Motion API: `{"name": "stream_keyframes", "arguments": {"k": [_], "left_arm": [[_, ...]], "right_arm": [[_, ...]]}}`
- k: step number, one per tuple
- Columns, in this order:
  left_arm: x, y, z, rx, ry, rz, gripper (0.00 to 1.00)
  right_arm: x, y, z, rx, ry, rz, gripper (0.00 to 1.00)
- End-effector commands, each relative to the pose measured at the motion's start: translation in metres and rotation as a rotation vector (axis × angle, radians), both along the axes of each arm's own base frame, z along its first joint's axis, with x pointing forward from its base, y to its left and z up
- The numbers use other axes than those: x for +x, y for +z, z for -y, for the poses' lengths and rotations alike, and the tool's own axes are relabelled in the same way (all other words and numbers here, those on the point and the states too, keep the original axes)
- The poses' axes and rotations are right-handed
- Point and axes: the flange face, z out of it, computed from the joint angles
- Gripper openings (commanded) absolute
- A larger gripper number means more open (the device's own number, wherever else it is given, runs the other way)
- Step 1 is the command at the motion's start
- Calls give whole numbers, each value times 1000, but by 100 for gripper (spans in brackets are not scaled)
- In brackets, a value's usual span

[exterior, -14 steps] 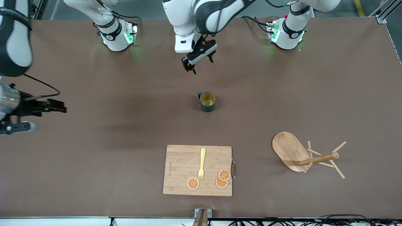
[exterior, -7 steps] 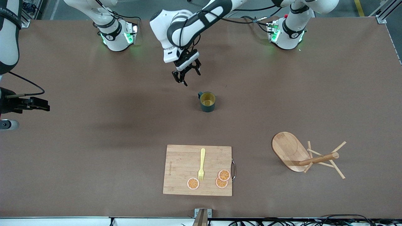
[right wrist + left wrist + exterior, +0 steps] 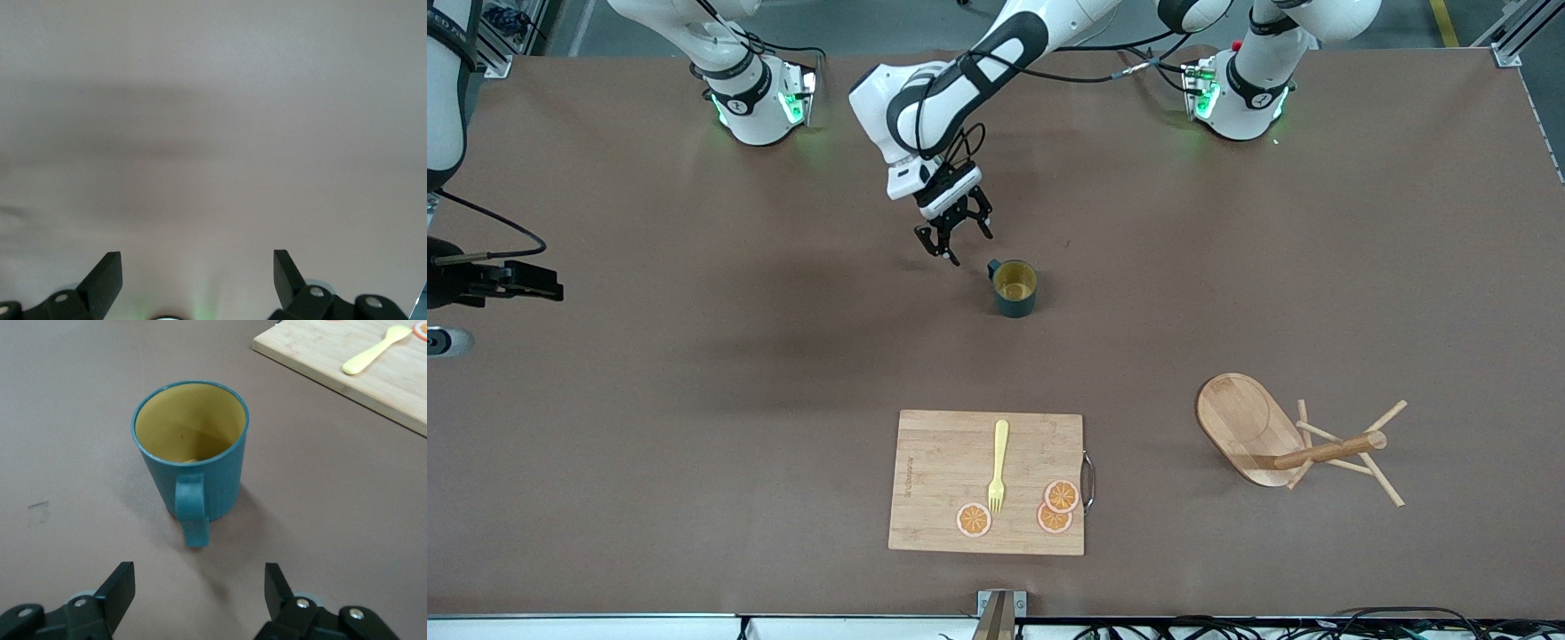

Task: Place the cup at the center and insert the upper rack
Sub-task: 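Lower the left gripper onto the mug handle and grasp it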

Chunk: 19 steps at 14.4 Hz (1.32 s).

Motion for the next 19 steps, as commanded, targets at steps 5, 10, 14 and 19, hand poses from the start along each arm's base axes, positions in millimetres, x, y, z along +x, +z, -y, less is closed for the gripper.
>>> {"name": "stream_keyframes", "arguments": {"k": [5, 10, 14, 19], "left_arm": [[4, -29, -12, 76, 62, 65, 79], [7, -33, -16, 84, 54, 149, 76], [8, -34, -17, 84, 55, 161, 70], [18, -32, -20, 93, 51, 189, 48]], "right_arm": [[-33, 45, 14, 68, -39, 15, 100], [-56, 59, 18, 104, -66, 35, 100], [-73, 61, 13, 93, -51, 68, 100], [-95, 64, -1, 74, -22, 114, 100]]}}
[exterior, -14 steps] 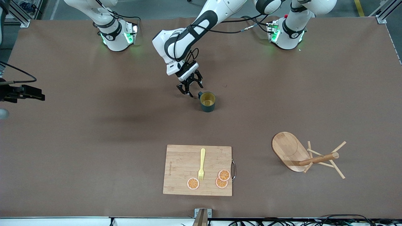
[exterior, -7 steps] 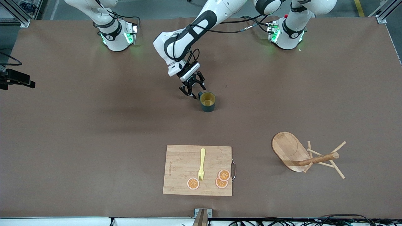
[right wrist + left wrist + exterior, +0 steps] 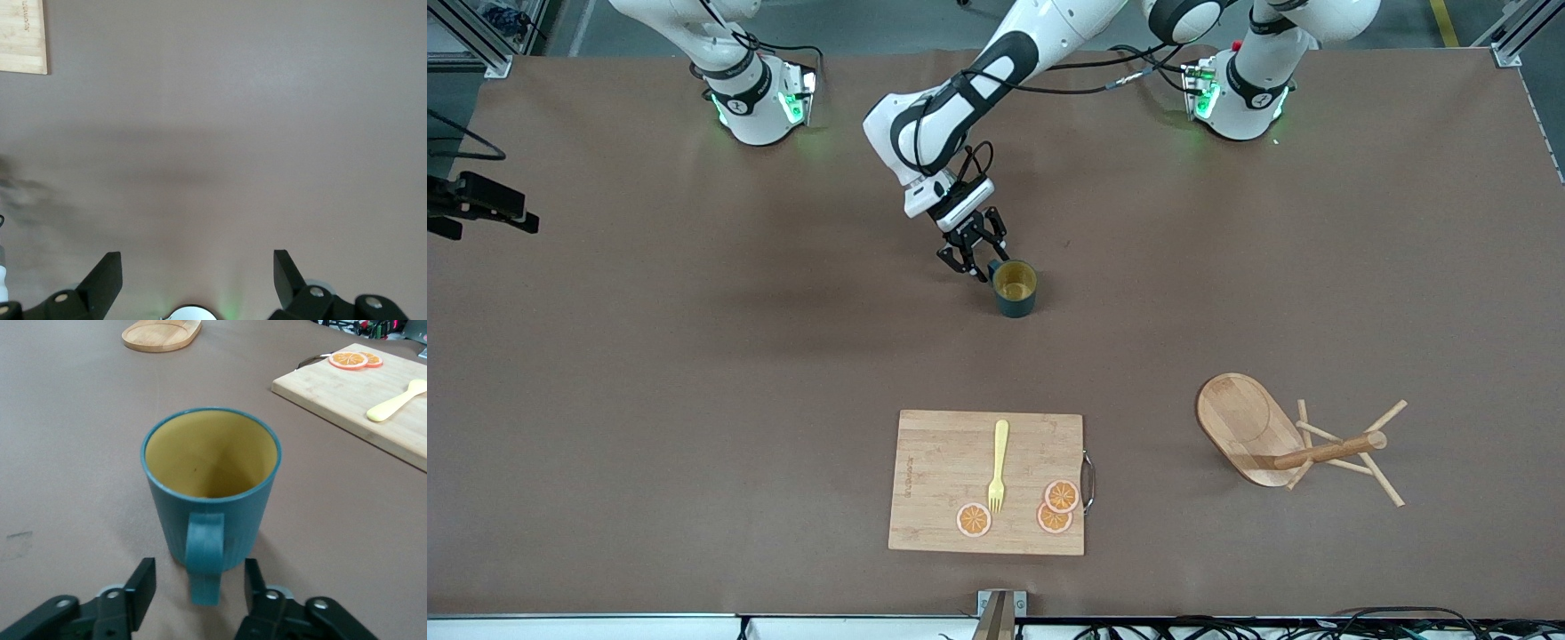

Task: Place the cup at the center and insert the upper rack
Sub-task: 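Lower the left gripper onto the mug handle and grasp it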

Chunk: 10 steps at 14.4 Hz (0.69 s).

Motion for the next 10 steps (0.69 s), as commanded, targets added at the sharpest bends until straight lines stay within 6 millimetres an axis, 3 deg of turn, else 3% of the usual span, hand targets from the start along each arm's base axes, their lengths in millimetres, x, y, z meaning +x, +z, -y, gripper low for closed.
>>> {"name": "stream_keyframes", "arguments": {"k": [1, 4, 7, 10], "left_arm": [[5, 4, -1, 18, -12, 47, 43], [10, 8, -1, 16, -9, 46, 33], [13, 11, -2, 38, -33, 20, 4], [37, 40, -6, 18, -14, -9, 0]], "right_arm": [[-19, 3, -8, -17, 8, 18, 100], [-24, 9, -9, -16, 11, 22, 100], [-28, 14, -8, -19, 12, 31, 100], [-32, 18, -6, -17, 8, 30, 100]]}}
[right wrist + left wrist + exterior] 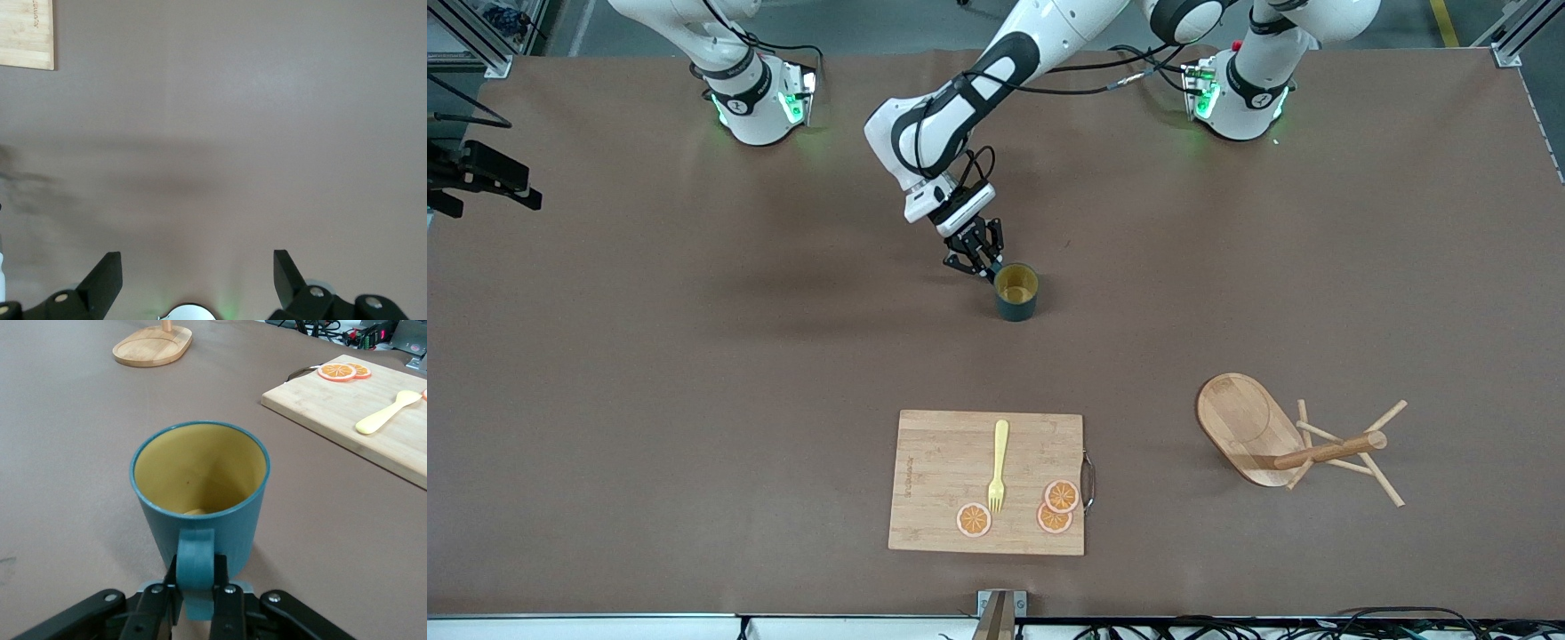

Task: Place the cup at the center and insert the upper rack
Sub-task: 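Lower the left gripper onto the mug handle and grasp it, then lift the mug by its handle and carry it toward the wooden stand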

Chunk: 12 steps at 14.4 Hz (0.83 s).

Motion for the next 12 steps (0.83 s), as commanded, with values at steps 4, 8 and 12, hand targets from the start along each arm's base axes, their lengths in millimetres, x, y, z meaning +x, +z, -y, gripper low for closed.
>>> {"name": "stream_keyframes", "arguments": {"k": [4, 8, 12], "left_arm": [[68, 93, -20, -63, 35, -146, 0], [125, 197, -54, -239, 61, -293, 0], [178, 275, -109, -371, 34, -435, 0]], "right_arm": [[-18, 9, 3, -10, -7, -6, 100], [-29, 21, -4, -14, -2, -7, 100], [-25, 37, -5, -14, 5, 30, 100]]}}
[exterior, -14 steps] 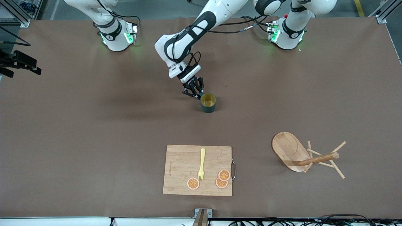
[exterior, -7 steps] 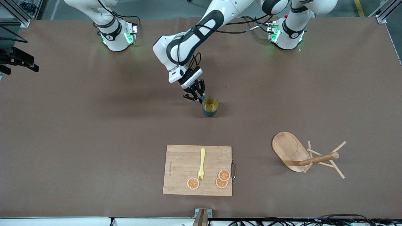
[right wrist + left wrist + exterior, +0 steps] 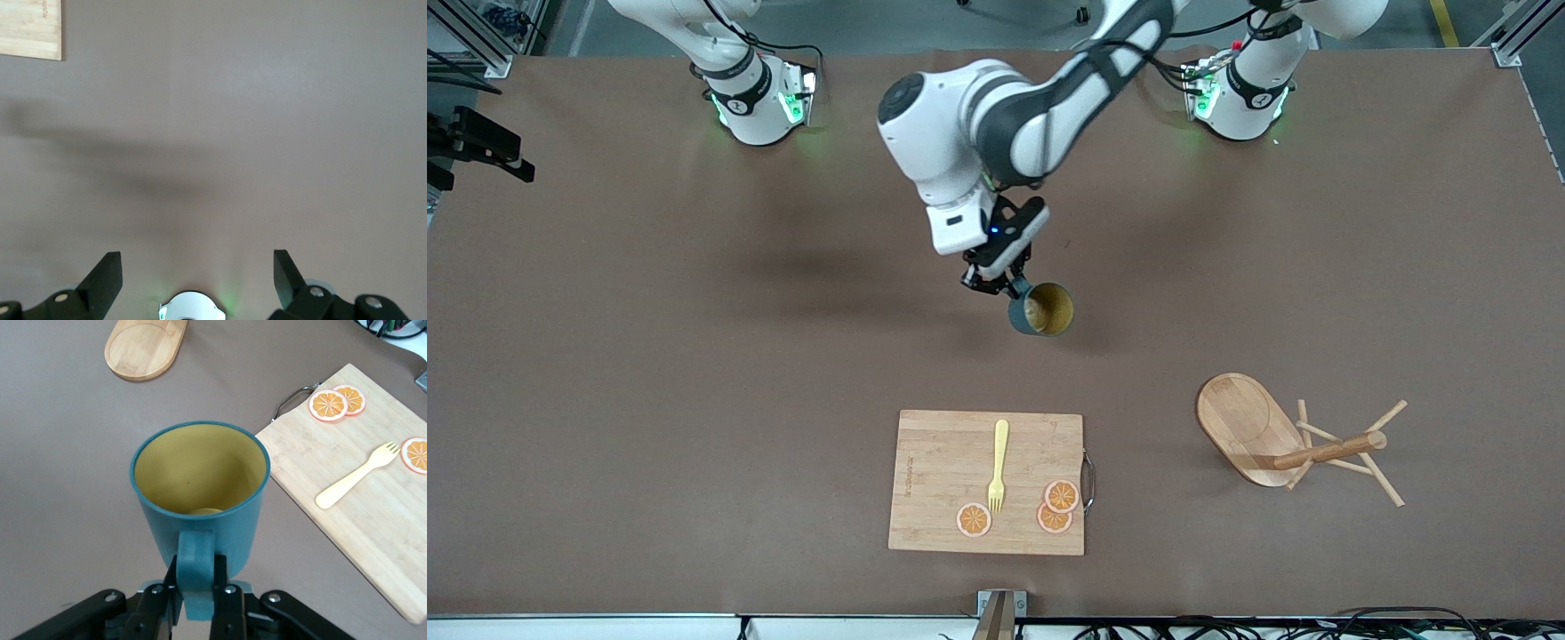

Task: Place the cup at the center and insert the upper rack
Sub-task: 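Lift the mug by its handle and carry it toward the wooden stand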

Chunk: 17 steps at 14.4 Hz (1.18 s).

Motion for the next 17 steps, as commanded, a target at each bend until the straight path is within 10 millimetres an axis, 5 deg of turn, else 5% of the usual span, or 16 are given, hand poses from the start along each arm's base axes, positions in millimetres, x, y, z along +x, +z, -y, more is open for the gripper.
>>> {"name": "stream_keyframes", "arguments": {"k": [1, 9, 13, 17], "left_arm": [[24, 43, -37, -87, -29, -68, 0], [126, 149, -219, -450, -32, -227, 0], [155, 158, -294, -635, 33, -299, 0], [184, 145, -376, -840, 73, -358, 0]], "right_arm": [[-2, 12, 1, -13, -7, 24, 100], [-1, 14, -1, -42, 22, 24, 100], [0, 10, 1, -35, 16, 11, 100], [9, 15, 0, -32, -5, -19, 100]]}}
